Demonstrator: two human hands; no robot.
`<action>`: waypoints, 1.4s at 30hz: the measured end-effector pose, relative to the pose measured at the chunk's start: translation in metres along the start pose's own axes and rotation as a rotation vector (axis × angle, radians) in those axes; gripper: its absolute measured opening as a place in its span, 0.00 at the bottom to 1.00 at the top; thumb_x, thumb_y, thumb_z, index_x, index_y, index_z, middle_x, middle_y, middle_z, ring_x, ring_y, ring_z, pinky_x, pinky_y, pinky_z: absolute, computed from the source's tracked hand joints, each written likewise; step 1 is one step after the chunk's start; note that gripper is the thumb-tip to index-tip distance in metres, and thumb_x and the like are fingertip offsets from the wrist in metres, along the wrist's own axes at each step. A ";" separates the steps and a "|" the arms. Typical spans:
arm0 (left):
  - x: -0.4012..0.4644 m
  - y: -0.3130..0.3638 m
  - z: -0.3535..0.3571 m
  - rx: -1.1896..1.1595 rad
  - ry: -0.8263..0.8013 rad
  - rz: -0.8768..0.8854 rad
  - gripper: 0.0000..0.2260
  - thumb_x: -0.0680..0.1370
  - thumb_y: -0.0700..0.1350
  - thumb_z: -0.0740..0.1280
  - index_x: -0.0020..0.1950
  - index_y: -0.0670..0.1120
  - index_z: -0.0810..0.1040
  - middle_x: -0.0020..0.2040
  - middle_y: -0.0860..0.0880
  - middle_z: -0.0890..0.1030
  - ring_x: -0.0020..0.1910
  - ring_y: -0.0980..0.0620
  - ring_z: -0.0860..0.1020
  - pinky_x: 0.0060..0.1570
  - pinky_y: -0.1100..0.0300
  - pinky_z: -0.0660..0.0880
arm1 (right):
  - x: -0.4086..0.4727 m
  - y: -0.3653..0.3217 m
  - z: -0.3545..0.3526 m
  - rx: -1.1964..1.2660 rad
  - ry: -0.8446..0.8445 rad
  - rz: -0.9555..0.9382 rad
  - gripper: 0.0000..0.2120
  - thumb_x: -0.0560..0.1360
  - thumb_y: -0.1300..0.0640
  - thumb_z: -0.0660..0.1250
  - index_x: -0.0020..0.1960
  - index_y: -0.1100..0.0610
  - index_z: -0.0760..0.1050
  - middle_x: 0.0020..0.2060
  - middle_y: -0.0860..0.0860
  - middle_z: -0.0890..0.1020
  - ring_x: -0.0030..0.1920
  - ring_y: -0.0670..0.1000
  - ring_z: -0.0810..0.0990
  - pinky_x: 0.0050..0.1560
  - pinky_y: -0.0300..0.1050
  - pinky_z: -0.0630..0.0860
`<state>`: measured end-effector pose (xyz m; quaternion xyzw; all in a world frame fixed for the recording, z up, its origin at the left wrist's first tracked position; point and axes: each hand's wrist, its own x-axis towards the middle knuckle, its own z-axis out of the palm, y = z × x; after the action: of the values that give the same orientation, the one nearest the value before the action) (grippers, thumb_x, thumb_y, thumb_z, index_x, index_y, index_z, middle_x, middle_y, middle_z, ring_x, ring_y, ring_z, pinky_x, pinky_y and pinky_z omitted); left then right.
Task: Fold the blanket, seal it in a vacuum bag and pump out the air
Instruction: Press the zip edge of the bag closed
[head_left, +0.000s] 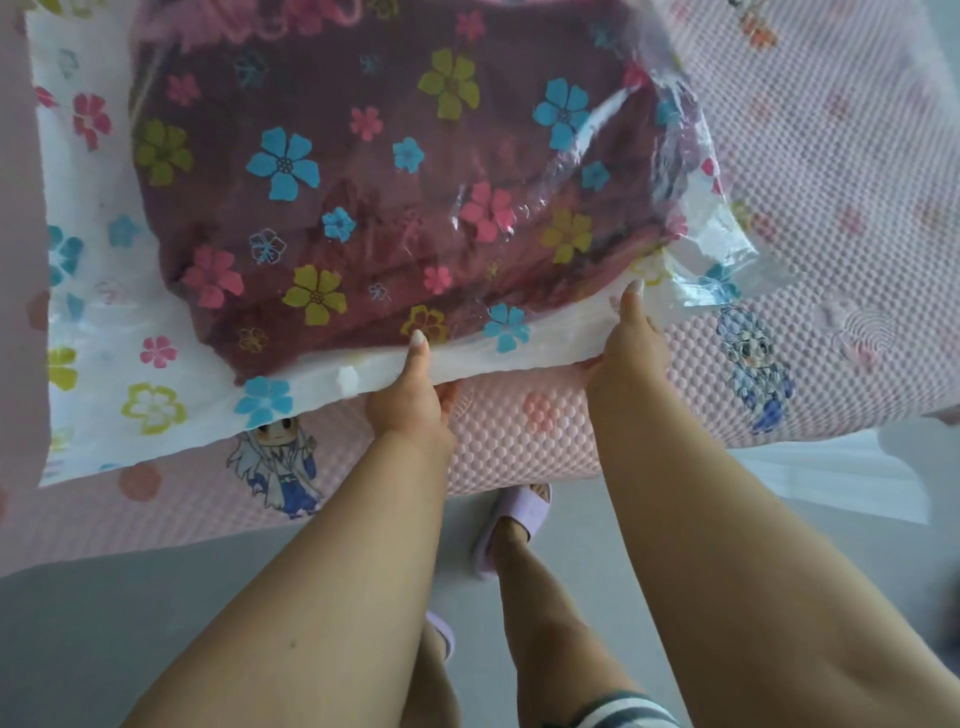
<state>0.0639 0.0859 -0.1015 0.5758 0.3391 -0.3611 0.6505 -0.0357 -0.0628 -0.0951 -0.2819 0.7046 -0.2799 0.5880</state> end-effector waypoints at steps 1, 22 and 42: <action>0.001 0.000 0.001 -0.010 0.008 0.021 0.13 0.72 0.50 0.75 0.53 0.48 0.77 0.54 0.46 0.82 0.49 0.48 0.82 0.53 0.52 0.80 | 0.007 0.000 -0.005 -0.033 -0.051 0.001 0.20 0.75 0.44 0.67 0.61 0.56 0.77 0.56 0.53 0.81 0.55 0.52 0.80 0.61 0.52 0.76; 0.013 -0.009 -0.016 -0.048 -0.111 0.036 0.11 0.77 0.39 0.69 0.58 0.48 0.76 0.52 0.46 0.83 0.43 0.52 0.84 0.44 0.55 0.82 | 0.055 -0.042 -0.059 0.168 0.034 0.190 0.04 0.77 0.62 0.67 0.44 0.59 0.76 0.31 0.50 0.83 0.26 0.48 0.82 0.28 0.57 0.78; 0.013 0.032 -0.084 0.354 0.142 0.236 0.21 0.79 0.61 0.60 0.40 0.44 0.76 0.34 0.49 0.81 0.37 0.49 0.82 0.39 0.58 0.79 | -0.153 0.117 0.089 -0.200 -0.532 0.511 0.11 0.70 0.54 0.76 0.36 0.60 0.78 0.32 0.52 0.83 0.32 0.47 0.81 0.33 0.39 0.78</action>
<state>0.0964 0.1704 -0.1056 0.7405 0.2458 -0.2950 0.5516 0.0667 0.1225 -0.0906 -0.2158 0.5986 0.0290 0.7709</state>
